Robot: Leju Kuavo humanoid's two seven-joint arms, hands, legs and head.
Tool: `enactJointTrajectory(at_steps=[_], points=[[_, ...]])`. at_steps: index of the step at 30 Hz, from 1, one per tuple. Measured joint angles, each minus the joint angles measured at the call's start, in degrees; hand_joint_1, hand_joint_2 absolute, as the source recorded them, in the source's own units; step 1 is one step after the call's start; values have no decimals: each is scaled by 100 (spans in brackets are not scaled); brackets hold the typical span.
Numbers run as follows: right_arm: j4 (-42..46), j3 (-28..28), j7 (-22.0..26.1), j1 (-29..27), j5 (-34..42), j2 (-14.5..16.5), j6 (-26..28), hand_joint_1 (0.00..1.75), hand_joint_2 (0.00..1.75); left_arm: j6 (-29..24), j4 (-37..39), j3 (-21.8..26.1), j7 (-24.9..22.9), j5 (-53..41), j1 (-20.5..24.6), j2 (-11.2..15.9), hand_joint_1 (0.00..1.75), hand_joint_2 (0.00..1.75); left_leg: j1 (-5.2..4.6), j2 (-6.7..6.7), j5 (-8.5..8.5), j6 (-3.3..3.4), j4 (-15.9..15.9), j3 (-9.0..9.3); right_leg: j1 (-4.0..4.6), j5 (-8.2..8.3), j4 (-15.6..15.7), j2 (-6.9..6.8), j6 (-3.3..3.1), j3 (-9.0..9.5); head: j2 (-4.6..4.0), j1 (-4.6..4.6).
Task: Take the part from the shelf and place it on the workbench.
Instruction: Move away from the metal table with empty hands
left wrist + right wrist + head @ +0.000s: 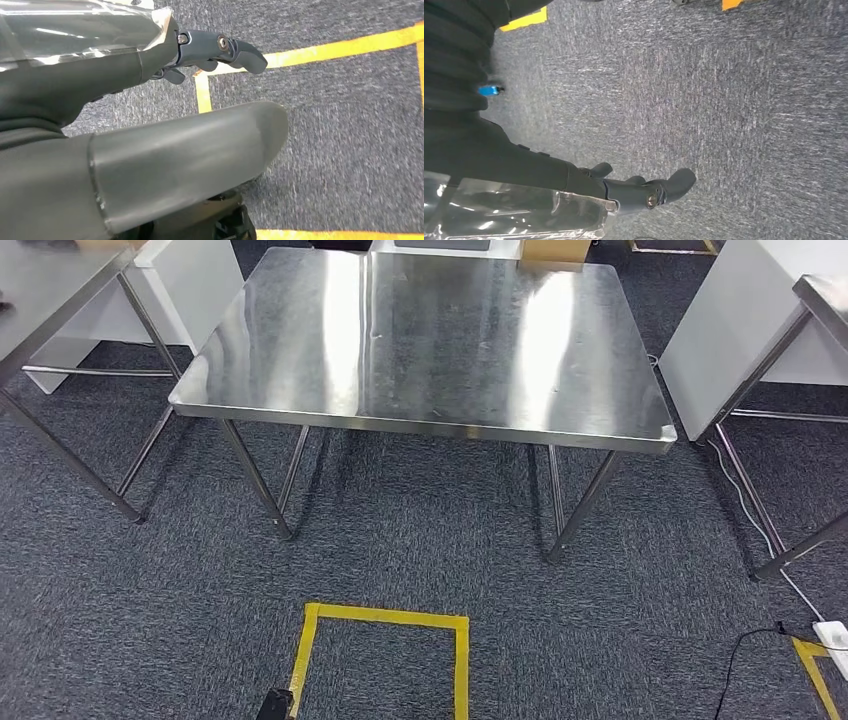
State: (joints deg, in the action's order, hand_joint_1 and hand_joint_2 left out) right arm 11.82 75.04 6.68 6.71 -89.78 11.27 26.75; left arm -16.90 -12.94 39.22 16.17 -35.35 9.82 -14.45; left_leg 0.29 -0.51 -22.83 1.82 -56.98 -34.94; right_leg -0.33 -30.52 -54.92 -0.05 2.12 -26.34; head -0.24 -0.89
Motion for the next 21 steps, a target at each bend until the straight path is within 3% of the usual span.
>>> enactJointTrajectory(at_steps=[2, 3, 5, 7, 8, 9, 10, 12, 14, 18, 19, 21], points=[[-1, -1, -8, -9, 0, 2, 1, 0, 175, 8, 0, 1, 0, 27, 1, -8, 0, 0, 26, 2, 40, -82, 2, -22, -11, 76, -4, 1, -109, -34, 0, 7], [-1, -2, -13, -9, 1, 3, 2, 0, 175, 9, -1, 2, 0, 40, 0, -10, 0, 0, 38, 11, -26, -119, -58, -59, -35, 123, 4, -4, -162, -53, 0, 11], [-2, -7, -19, -8, 0, 7, 4, 0, 175, 9, -2, 3, -1, 55, -3, -9, 0, 0, 62, 34, -407, -179, -500, -238, -81, 221, 16, -22, -251, -101, 0, 52], [-2, -15, -22, -17, -1, 7, 5, 0, 175, 9, -2, 4, -2, 60, -8, -6, 0, 0, 80, 45, -872, -234, -1248, -485, -66, 291, 0, -35, -280, -183, 0, 96], [-2, -20, -24, -22, -2, 7, 5, 0, 175, 9, -2, 5, -2, 61, -11, -5, 0, 0, 88, 46, -990, -255, -1521, -551, -61, 315, -14, -38, -274, -230, 0, 101], [-2, -26, -25, -25, -2, 6, 5, 0, 175, 9, -2, 5, -2, 62, -13, -4, 0, 0, 97, 44, -981, -266, -1562, -505, -59, 331, -36, -38, -265, -271, 0, 104], [-2, -32, -25, -26, -4, 6, 4, 0, 175, 9, -2, 5, -2, 61, -14, -2, 0, 0, 106, 42, -878, -267, -1385, -352, -61, 341, -65, -37, -259, -307, 0, 107], [-2, -43, -26, -23, -6, 9, 3, 0, 175, 9, -2, 5, -1, 60, -7, 3, 0, 0, 120, 45, -616, -241, -639, 138, -58, 347, -125, -34, -246, -364, 0, 118], [-2, -50, -26, -15, -9, 11, 3, 0, 175, 9, -3, 5, 4, 60, 1, 6, 0, 0, 100, 59, -512, -179, -137, 411, -30, 364, -169, -33, -197, -416, 0, 122], [-2, -70, -39, -15, -11, 7, 3, 0, 175, 8, -4, 7, 15, 60, -2, 6, 0, 0, 55, 52, -400, 10, 4, 372, -19, 386, -212, -29, -44, -530, 0, 113], [-2, -79, -44, -16, -11, 4, 3, 0, 175, 7, -4, 6, 19, 58, 2, 4, 0, 0, 60, 42, -350, 66, 44, 353, -19, 282, -351, -24, -43, -607, 0, 98], [-2, -92, -50, -17, -12, 0, 2, 0, 175, 7, -4, 6, 25, 56, 6, 2, 0, 0, 54, 22, -271, 136, 81, 288, -34, -95, -975, -13, -84, -885, 0, 59]])
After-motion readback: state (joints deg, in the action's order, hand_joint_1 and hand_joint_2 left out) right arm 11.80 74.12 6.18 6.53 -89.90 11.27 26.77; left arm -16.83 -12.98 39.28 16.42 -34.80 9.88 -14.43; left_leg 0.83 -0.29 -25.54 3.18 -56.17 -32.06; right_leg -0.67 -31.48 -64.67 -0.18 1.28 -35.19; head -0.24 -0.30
